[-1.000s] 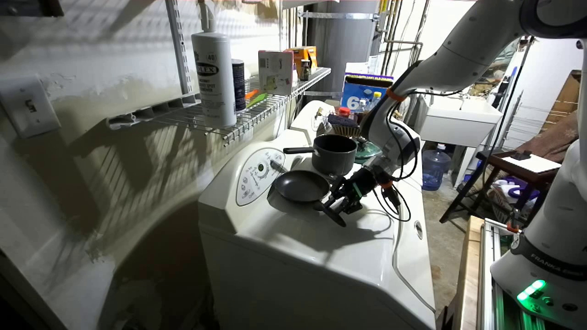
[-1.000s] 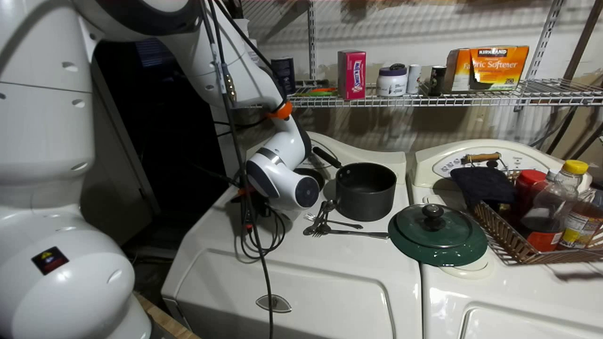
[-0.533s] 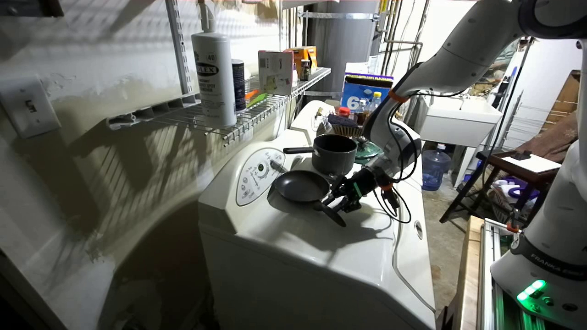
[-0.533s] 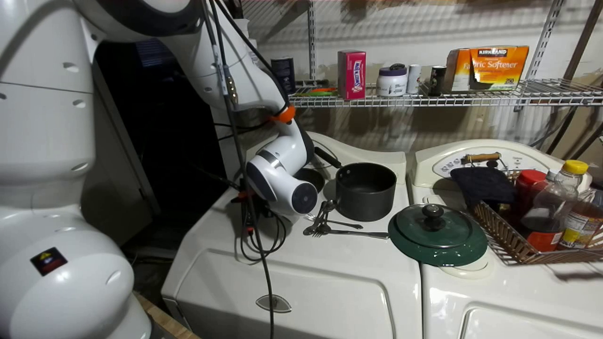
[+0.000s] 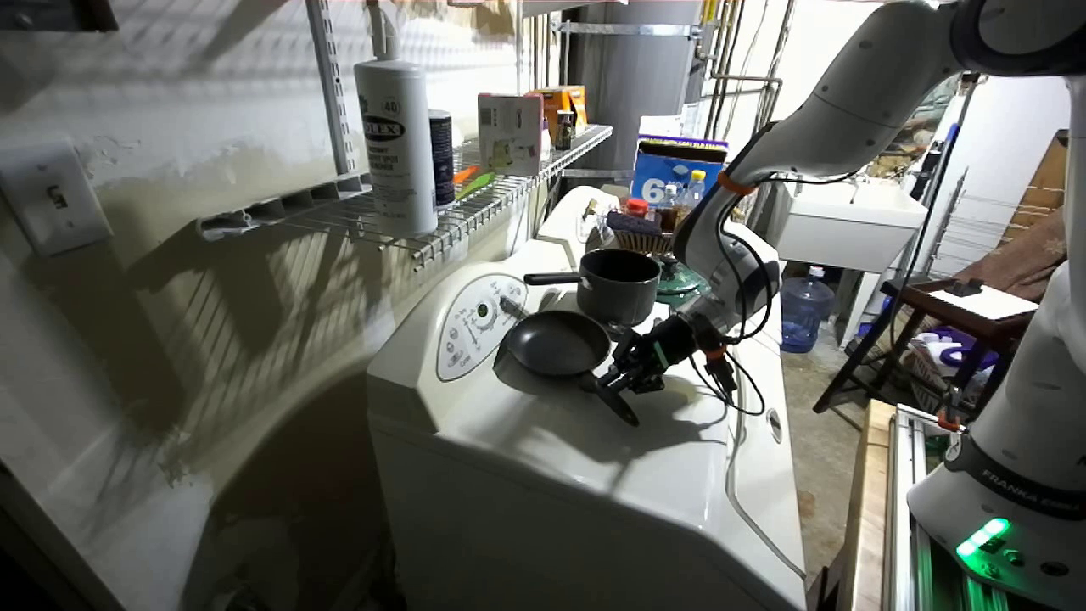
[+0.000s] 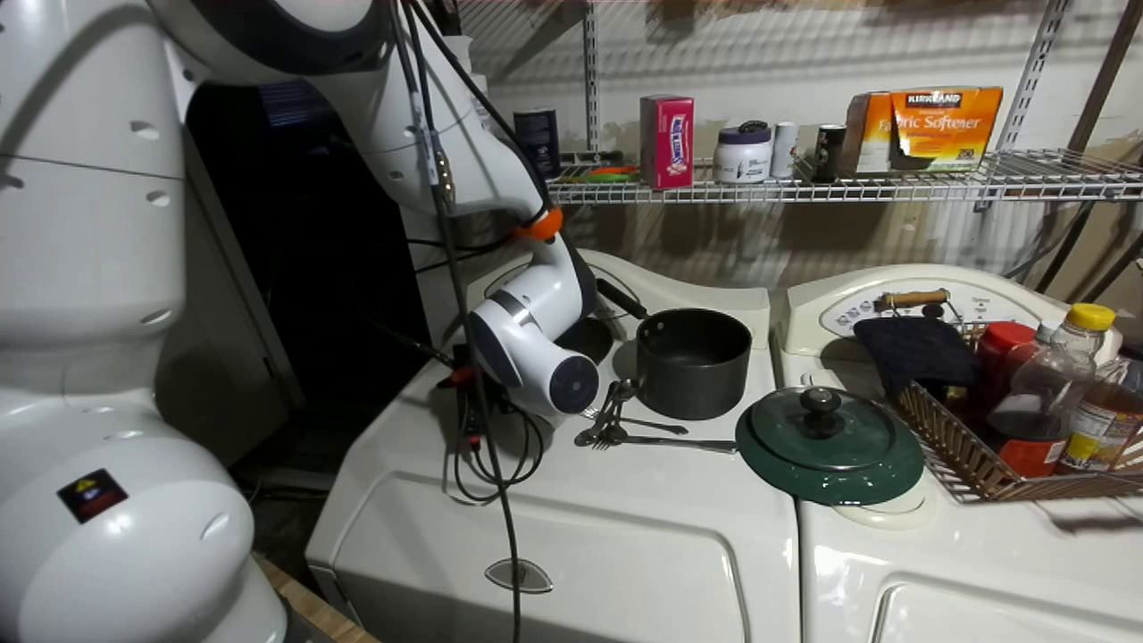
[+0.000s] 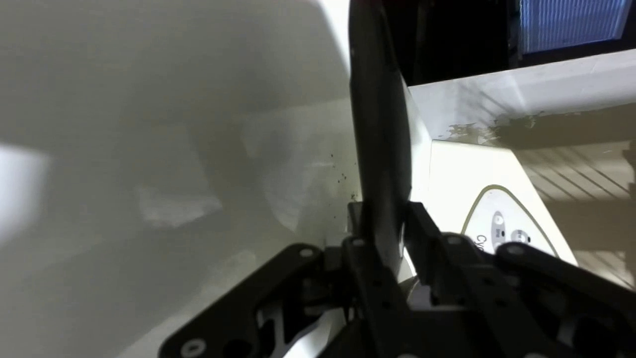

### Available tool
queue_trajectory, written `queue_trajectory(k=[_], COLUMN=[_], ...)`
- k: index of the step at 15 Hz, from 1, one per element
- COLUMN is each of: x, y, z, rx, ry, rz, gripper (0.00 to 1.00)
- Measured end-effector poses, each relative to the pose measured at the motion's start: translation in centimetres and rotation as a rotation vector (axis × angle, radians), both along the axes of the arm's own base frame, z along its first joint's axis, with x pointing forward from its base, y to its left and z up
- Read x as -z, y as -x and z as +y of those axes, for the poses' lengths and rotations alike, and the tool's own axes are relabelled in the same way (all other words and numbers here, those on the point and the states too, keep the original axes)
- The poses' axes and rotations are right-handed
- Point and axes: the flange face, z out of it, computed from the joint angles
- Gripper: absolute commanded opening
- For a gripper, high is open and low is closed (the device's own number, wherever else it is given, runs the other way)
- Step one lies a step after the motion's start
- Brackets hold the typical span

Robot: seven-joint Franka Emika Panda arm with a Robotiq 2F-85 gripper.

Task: Put the pan on the pot

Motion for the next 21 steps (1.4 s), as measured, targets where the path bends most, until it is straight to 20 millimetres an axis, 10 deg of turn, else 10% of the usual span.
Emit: queue_trajectory(k=[21], x=[-6.0], y=[0.7], z=[-0.3], rx=[-0.035], ry=[0.100], rz=[-0.102], gripper=[0.06])
